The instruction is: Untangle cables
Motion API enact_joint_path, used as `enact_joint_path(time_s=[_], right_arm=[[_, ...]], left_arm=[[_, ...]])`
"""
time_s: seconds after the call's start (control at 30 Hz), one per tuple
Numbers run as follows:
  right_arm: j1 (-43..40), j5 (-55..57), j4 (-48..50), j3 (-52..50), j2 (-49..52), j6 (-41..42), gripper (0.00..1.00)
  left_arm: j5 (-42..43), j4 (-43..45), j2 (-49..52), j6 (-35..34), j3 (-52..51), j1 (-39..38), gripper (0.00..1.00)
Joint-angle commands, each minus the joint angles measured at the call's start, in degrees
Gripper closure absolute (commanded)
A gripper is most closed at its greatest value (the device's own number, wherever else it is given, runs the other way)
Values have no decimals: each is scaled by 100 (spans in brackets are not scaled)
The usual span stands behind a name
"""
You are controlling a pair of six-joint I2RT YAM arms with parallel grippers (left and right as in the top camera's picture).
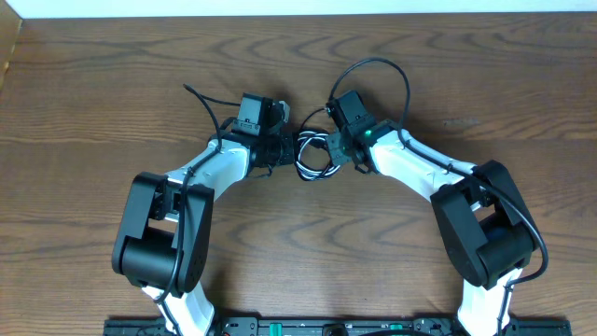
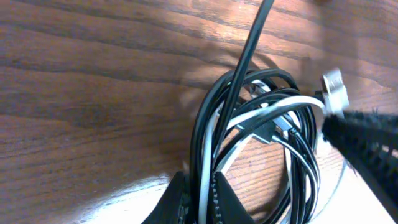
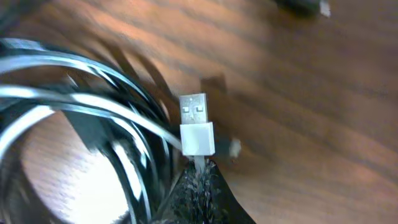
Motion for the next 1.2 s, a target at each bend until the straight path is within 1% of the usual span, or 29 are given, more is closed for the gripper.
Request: enact_joint_path(time_s=[0.0, 0.13, 0.27, 0.37, 0.4, 0.47, 0.53, 0.57, 0.67, 0.77, 0.87, 0.97, 1.07, 1.17], right_arm=[[9, 140, -271, 20, -210, 476, 99], [9, 343, -852, 15, -205, 804, 99], [9, 483, -1272, 15, -203, 815, 99], [13, 481, -1292, 15, -203, 809, 96], [13, 483, -1233, 15, -203, 785, 99], [0, 481, -1047, 15, -203, 763, 99], [-15, 481, -710, 15, -203, 621, 99], [-20, 481, -448, 15, -203, 511, 99], [-20, 481, 101, 15, -203, 339, 99], [-20, 481, 560, 15, -203, 337, 99], [-20, 481, 776, 15, -203, 339, 99], [-22, 481, 802, 15, -203, 337, 99], [-31, 481, 737, 15, -203, 337, 99], [-31, 483, 522, 15, -203, 339, 99]], left_arm=[[-199, -13, 96, -9, 24, -17, 92], [-199, -13, 96, -9, 24, -17, 92], [-199, -11, 96, -9, 24, -17, 92], [-197, -13, 96, -9, 24, -17, 92], [-195, -13, 96, -9, 24, -17, 92], [-131, -15, 96, -9, 24, -17, 92], [-39, -35, 96, -7, 24, -17, 85], [26, -39, 96, -7, 24, -22, 78], [42, -81, 96, -2, 24, -50, 68], [42, -133, 96, 59, 24, -96, 63], [39, -166, 96, 59, 24, -153, 55], [39, -186, 96, 114, 24, -219, 51], [20, -186, 96, 404, 24, -275, 51], [-201, -192, 96, 422, 24, -319, 51]])
